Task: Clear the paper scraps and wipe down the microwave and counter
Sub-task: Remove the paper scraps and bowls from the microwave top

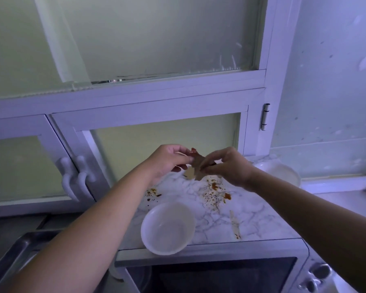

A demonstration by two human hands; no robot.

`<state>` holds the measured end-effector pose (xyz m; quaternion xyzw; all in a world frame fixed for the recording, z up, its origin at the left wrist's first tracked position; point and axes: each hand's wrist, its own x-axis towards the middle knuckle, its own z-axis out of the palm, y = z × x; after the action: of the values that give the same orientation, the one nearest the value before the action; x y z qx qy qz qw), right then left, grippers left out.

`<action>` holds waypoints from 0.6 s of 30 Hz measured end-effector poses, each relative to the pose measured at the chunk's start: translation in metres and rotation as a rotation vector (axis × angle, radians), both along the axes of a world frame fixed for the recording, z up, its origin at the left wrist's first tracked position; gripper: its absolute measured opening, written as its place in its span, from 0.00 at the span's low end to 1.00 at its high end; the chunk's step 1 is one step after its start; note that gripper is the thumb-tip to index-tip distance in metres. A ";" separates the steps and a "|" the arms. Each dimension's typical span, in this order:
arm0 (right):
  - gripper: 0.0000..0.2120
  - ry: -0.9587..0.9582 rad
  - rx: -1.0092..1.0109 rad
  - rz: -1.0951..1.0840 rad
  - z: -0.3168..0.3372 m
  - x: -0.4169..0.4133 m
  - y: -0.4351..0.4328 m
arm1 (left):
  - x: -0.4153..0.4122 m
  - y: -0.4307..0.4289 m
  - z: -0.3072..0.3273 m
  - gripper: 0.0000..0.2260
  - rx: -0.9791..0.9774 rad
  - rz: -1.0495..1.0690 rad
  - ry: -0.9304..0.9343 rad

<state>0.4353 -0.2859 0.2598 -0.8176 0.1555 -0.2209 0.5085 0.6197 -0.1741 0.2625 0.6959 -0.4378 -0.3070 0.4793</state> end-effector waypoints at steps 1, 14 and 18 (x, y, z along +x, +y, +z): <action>0.12 -0.040 0.031 -0.024 0.000 -0.004 0.000 | -0.002 -0.004 0.002 0.04 -0.008 -0.019 0.033; 0.21 -0.185 0.360 -0.269 0.005 -0.068 -0.037 | 0.013 -0.060 -0.044 0.25 0.475 0.118 -0.356; 0.14 -0.160 0.362 -0.278 -0.001 -0.081 -0.040 | 0.016 -0.071 -0.050 0.18 0.522 0.096 -0.447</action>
<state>0.3539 -0.3263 0.2592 -0.6638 0.2628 -0.3214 0.6221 0.6355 -0.2450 0.2130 0.8648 -0.4054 -0.2261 0.1912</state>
